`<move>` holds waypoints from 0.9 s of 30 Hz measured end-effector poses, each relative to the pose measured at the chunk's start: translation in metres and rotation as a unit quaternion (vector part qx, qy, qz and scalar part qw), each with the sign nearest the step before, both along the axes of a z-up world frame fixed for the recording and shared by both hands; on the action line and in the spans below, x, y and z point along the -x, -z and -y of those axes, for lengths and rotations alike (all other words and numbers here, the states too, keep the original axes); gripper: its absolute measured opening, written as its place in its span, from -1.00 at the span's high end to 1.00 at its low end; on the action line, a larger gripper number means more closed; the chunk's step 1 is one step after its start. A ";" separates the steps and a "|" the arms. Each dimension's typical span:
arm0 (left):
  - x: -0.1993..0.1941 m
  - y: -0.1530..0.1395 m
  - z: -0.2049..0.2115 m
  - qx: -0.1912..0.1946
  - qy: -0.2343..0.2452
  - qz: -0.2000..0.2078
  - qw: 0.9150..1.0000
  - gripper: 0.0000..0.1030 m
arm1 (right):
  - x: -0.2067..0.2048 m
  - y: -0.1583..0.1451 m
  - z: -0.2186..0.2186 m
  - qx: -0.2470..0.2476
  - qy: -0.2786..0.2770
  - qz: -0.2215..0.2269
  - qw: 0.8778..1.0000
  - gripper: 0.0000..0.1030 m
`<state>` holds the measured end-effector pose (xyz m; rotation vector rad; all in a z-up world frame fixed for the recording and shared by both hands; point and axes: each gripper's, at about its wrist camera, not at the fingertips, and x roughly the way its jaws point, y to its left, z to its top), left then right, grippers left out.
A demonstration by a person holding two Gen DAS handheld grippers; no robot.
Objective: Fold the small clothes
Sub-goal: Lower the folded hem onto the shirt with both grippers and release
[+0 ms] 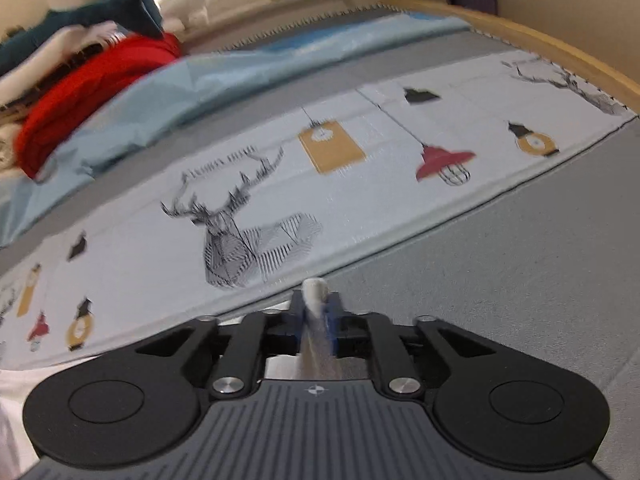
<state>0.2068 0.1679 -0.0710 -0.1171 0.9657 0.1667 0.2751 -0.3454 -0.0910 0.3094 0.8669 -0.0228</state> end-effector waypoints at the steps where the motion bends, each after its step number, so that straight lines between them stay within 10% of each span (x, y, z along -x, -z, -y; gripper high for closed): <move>1: 0.000 0.002 -0.004 0.004 -0.007 -0.011 1.000 0.78 | -0.001 0.001 0.000 -0.003 -0.005 -0.011 1.000 0.64; 10: 0.037 0.002 -0.014 0.108 0.056 -0.092 0.988 0.52 | 0.044 -0.005 0.017 -0.051 -0.103 -0.098 0.989 0.50; 27: 0.119 0.019 0.013 0.063 0.241 -0.218 0.944 0.55 | 0.124 0.005 0.032 -0.005 -0.249 -0.227 0.941 0.42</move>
